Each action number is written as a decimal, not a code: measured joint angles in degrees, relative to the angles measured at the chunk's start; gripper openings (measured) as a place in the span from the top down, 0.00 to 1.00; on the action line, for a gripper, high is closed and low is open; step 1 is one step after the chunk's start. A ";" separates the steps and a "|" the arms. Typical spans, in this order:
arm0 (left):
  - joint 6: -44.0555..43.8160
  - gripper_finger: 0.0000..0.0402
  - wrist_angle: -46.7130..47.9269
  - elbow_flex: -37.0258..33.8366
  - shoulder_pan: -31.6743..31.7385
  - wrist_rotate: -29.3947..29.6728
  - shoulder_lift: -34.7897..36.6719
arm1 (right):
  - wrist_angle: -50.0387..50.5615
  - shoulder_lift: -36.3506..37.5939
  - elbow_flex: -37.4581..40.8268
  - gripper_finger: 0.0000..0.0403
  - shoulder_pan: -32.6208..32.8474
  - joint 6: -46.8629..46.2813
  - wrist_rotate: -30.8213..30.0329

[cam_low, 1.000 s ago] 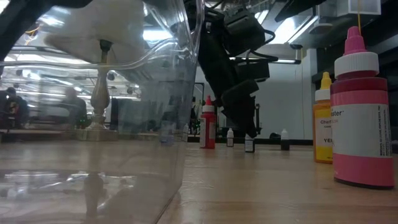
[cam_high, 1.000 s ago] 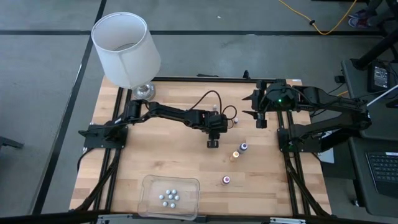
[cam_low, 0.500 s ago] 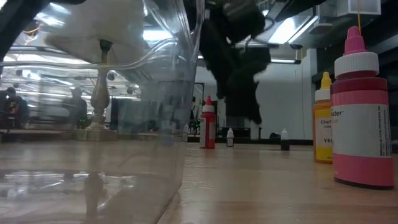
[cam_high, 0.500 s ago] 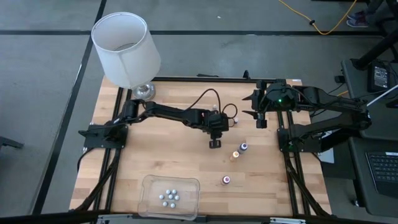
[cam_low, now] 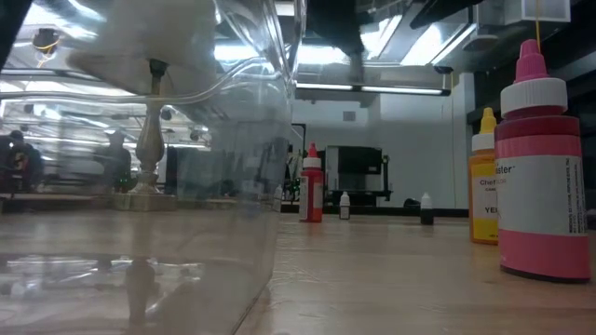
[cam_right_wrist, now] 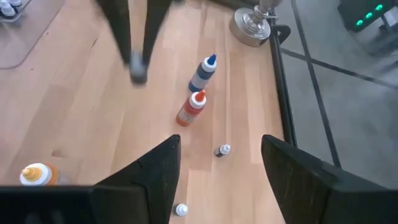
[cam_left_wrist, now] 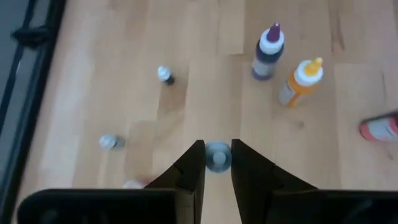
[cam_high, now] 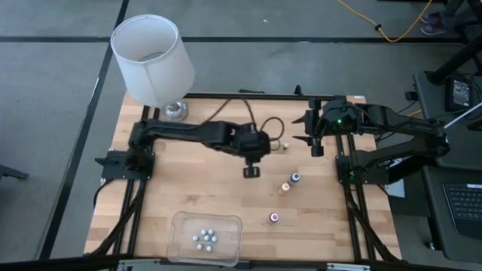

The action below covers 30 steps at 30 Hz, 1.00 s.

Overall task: Pick & Place food coloring
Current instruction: Put the small blue food coloring bottle into the bin

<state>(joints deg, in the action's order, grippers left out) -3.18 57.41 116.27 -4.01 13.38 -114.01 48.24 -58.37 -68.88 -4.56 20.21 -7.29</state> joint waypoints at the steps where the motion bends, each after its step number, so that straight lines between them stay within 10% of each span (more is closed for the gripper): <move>1: -1.44 0.85 2.02 -0.02 -0.73 0.82 1.23 | -0.38 0.00 0.00 0.45 -0.02 0.63 0.26; 19: -53.93 0.86 10.75 -7.61 -32.83 10.48 5.37 | -11.55 -1.86 0.00 0.45 -0.02 5.70 6.05; 30: -58.42 0.86 -4.85 -18.74 -35.48 8.08 2.72 | -12.62 -6.50 0.02 0.45 0.00 5.48 9.49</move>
<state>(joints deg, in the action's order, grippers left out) -61.60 52.55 97.52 -39.49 21.46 -111.29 35.61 -64.87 -68.86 -4.56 25.69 2.20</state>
